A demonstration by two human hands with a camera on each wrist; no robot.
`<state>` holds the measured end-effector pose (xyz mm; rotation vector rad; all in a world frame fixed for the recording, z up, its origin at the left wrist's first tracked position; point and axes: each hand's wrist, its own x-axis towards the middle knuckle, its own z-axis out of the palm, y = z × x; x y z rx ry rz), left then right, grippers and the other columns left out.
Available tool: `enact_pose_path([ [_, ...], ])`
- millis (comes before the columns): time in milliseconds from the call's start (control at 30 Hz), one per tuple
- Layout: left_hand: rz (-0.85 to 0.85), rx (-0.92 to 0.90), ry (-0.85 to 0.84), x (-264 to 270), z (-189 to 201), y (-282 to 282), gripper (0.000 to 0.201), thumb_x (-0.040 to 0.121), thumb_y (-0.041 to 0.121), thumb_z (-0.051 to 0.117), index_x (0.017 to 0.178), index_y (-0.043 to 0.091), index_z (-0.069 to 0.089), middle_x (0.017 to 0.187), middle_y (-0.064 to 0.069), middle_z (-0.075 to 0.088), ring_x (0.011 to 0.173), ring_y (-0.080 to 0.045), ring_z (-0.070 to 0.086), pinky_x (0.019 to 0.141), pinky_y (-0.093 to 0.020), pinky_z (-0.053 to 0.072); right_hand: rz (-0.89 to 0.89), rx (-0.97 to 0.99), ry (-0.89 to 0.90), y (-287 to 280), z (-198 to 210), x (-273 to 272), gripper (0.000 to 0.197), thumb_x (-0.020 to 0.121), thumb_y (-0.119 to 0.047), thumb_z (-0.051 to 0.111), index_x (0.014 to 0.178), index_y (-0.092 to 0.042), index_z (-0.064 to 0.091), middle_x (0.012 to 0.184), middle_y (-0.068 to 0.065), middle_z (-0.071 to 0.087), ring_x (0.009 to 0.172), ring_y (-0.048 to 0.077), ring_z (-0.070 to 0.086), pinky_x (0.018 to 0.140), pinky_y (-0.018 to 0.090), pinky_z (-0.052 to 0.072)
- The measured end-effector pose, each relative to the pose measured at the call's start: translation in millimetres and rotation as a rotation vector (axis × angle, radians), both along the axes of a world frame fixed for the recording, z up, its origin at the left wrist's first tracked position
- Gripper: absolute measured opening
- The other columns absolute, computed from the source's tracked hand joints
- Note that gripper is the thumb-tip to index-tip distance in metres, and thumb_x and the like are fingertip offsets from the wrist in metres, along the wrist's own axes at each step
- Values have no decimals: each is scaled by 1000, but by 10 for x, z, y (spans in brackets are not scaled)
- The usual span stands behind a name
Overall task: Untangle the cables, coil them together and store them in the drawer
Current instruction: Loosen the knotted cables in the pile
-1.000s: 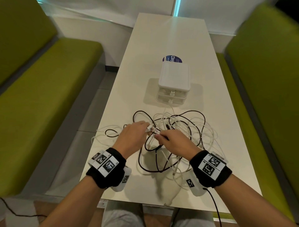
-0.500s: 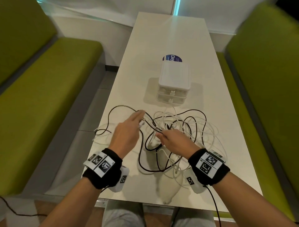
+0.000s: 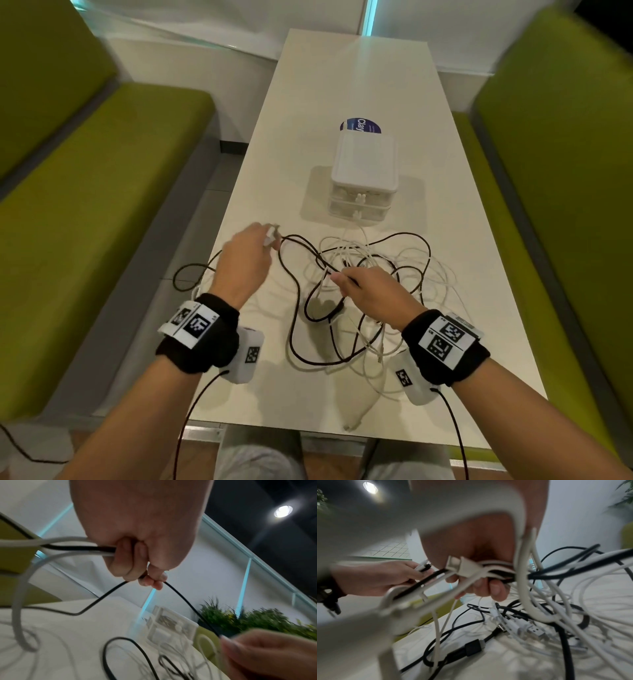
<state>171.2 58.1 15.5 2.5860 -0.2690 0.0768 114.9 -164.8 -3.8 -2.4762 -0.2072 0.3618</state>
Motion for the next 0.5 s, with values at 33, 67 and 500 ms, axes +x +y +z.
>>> enact_pose_path([
  [33, 53, -16, -6, 48, 35, 72, 26, 93, -1, 42, 83, 16, 58, 95, -2, 60, 80, -20, 54, 69, -32, 39, -4, -4, 5, -17, 7, 4, 49, 105, -44, 35, 80, -8, 59, 69, 0, 60, 59, 11, 51, 57, 26, 35],
  [67, 99, -28, -3, 88, 48, 133, 25, 94, -1, 42, 84, 15, 59, 97, -4, 61, 81, -21, 55, 71, -34, 41, -10, -9, 9, -30, 11, 6, 50, 105, -44, 35, 81, -8, 60, 67, -2, 59, 59, 9, 50, 58, 24, 34],
  [500, -94, -221, -147, -173, 81, -177, 48, 99, 2, 42, 142, 25, 46, 142, 8, 52, 119, -13, 57, 100, -34, 46, 0, -48, 13, 2, -3, -16, 50, 105, -44, 32, 80, -10, 59, 84, 8, 69, 80, 24, 63, 80, 40, 51],
])
